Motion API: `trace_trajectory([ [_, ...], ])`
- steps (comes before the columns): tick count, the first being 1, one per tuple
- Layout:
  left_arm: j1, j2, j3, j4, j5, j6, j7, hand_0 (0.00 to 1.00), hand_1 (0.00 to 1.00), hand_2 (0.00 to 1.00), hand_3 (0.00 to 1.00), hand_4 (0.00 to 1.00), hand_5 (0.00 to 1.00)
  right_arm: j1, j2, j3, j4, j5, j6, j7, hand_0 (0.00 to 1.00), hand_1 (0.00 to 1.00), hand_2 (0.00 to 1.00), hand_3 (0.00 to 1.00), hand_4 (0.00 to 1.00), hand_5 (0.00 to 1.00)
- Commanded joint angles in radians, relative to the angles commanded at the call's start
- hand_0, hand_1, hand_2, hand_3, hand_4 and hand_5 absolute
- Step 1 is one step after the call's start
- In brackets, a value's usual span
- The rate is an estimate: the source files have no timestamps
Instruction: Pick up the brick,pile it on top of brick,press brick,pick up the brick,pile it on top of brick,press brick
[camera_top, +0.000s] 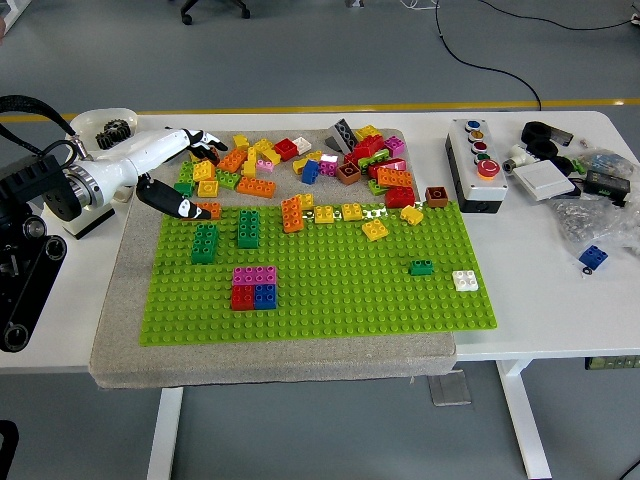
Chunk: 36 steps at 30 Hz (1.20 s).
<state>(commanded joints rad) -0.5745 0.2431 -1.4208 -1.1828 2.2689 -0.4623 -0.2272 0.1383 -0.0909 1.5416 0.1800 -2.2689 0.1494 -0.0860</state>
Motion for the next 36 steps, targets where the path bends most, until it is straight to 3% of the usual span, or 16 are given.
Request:
trace_trajectory([
  [24, 0.005, -0.022, 0.008, 0.087, 0.0, -0.016, 0.003, 0.921, 0.79, 0.797, 0.859, 0.998, 0.163, 0.002, 0.001, 0.001, 0.0, 0.0, 0.001, 0.001, 0.741, 0.642, 0.713, 0.602, 0.84, 0.397],
  [36, -0.01, -0.009, 0.048, 0.135, 0.0, -0.006, -0.003, 0.928, 0.798, 0.819, 0.871, 0.998, 0.163, 0.002, 0.0, 0.002, 0.0, 0.0, 0.0, 0.003, 0.742, 0.641, 0.713, 0.603, 0.843, 0.399],
])
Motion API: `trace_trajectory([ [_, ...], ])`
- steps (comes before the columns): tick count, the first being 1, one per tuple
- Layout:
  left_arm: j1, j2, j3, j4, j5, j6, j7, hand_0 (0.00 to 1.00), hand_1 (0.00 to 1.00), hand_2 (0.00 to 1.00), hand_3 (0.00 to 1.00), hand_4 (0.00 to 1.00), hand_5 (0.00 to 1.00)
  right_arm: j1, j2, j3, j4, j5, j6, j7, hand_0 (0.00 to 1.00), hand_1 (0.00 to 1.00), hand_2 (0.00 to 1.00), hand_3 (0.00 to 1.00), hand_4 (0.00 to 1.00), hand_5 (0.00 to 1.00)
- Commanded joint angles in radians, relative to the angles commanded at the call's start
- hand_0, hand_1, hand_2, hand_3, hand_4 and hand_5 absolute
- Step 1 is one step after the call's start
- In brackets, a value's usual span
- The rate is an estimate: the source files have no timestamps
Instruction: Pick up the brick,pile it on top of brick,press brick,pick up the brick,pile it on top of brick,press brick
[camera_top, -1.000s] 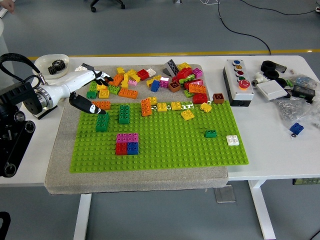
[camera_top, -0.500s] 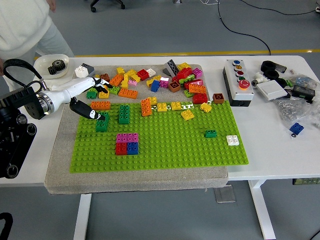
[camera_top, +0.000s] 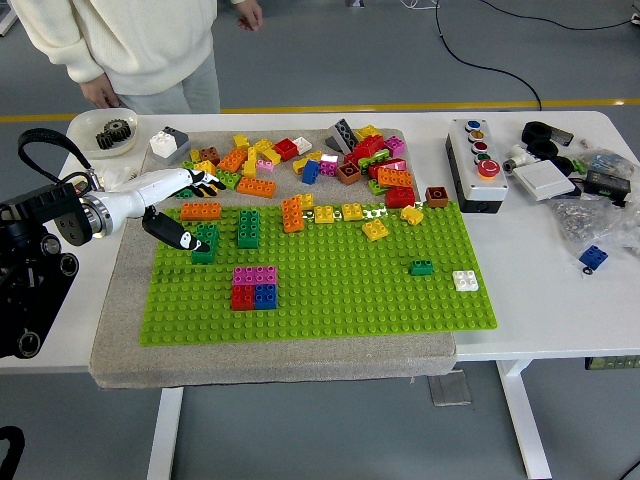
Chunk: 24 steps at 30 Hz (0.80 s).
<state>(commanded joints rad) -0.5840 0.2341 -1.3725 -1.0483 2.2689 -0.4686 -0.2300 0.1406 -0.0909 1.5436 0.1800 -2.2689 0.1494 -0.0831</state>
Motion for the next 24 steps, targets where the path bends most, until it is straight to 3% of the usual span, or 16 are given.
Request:
trace_trajectory([
  [24, -0.004, 0.003, 0.044, 0.058, 0.0, 0.033, 0.008, 0.934, 0.803, 0.818, 0.872, 0.998, 0.164, 0.002, 0.002, -0.002, 0.0, 0.0, 0.0, 0.001, 0.741, 0.642, 0.713, 0.606, 0.849, 0.407],
])
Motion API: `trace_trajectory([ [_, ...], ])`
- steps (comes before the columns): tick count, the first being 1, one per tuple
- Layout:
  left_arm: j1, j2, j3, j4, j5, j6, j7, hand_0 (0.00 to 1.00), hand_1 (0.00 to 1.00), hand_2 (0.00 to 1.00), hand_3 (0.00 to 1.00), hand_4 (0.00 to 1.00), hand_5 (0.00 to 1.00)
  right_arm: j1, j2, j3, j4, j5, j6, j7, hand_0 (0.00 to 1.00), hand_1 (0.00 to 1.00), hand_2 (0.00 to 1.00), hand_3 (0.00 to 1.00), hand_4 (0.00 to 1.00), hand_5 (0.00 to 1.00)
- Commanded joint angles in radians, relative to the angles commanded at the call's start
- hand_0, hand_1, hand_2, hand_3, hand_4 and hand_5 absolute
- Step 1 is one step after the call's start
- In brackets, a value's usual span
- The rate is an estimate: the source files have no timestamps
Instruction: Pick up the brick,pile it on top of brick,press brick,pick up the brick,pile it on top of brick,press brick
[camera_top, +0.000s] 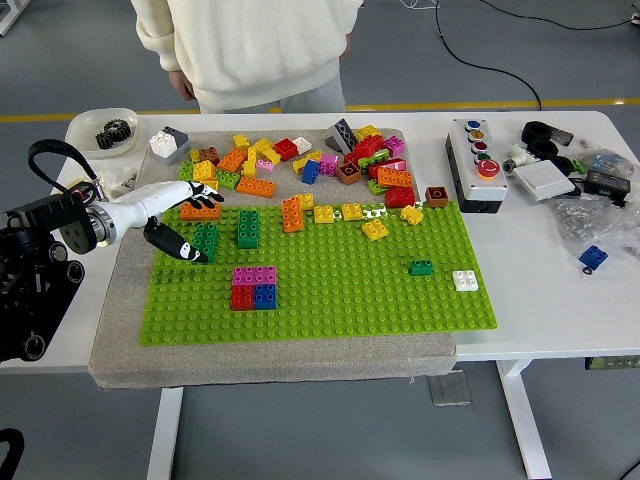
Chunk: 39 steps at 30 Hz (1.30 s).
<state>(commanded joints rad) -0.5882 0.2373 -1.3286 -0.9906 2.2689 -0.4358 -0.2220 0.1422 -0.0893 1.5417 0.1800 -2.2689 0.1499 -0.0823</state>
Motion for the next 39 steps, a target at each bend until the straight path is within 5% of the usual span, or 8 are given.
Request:
trace_trajectory([
  [39, -0.013, 0.011, 0.085, 0.053, 0.0, 0.064, 0.005, 0.921, 0.786, 0.768, 0.823, 0.998, 0.159, -0.001, 0.0, -0.006, 0.0, 0.0, 0.002, 0.0, 0.741, 0.642, 0.713, 0.611, 0.855, 0.414],
])
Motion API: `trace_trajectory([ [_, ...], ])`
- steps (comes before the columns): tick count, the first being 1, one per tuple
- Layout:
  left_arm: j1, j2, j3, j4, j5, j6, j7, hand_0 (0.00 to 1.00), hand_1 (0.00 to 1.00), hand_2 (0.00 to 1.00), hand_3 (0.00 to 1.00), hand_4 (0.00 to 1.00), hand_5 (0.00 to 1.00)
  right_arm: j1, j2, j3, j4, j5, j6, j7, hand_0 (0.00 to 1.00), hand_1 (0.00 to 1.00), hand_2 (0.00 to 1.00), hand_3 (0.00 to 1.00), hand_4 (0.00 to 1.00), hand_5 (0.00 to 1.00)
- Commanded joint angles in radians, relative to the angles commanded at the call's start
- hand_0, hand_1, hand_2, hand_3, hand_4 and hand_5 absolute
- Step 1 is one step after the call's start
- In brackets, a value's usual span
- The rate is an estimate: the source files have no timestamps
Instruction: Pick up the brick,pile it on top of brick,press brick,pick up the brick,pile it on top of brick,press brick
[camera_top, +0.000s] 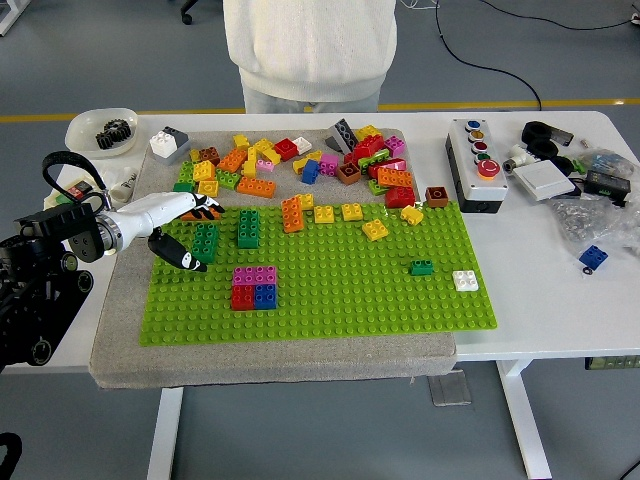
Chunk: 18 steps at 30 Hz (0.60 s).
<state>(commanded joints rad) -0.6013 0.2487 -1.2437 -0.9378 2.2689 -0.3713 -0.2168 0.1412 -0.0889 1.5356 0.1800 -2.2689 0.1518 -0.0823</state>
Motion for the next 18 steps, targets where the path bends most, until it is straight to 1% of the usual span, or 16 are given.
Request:
trace_trajectory([
  [1, 0.0, 0.0, 0.0, 0.0, 0.0, 0.0, 0.0, 0.918, 0.781, 0.762, 0.807, 0.998, 0.153, 0.0, 0.0, 0.0, 0.0, 0.0, 0.0, 0.0, 0.741, 0.642, 0.713, 0.612, 0.854, 0.413],
  [7, -0.004, -0.001, 0.009, 0.011, 0.0, 0.019, 0.001, 0.914, 0.778, 0.755, 0.801, 0.998, 0.156, 0.001, 0.0, -0.001, 0.0, 0.0, -0.001, 0.0, 0.741, 0.642, 0.713, 0.611, 0.853, 0.411],
  [18, -0.009, 0.0, 0.03, 0.027, 0.0, 0.031, 0.0, 0.913, 0.778, 0.758, 0.798, 0.998, 0.155, 0.0, 0.001, -0.002, 0.0, 0.0, 0.0, 0.001, 0.742, 0.641, 0.713, 0.613, 0.853, 0.412],
])
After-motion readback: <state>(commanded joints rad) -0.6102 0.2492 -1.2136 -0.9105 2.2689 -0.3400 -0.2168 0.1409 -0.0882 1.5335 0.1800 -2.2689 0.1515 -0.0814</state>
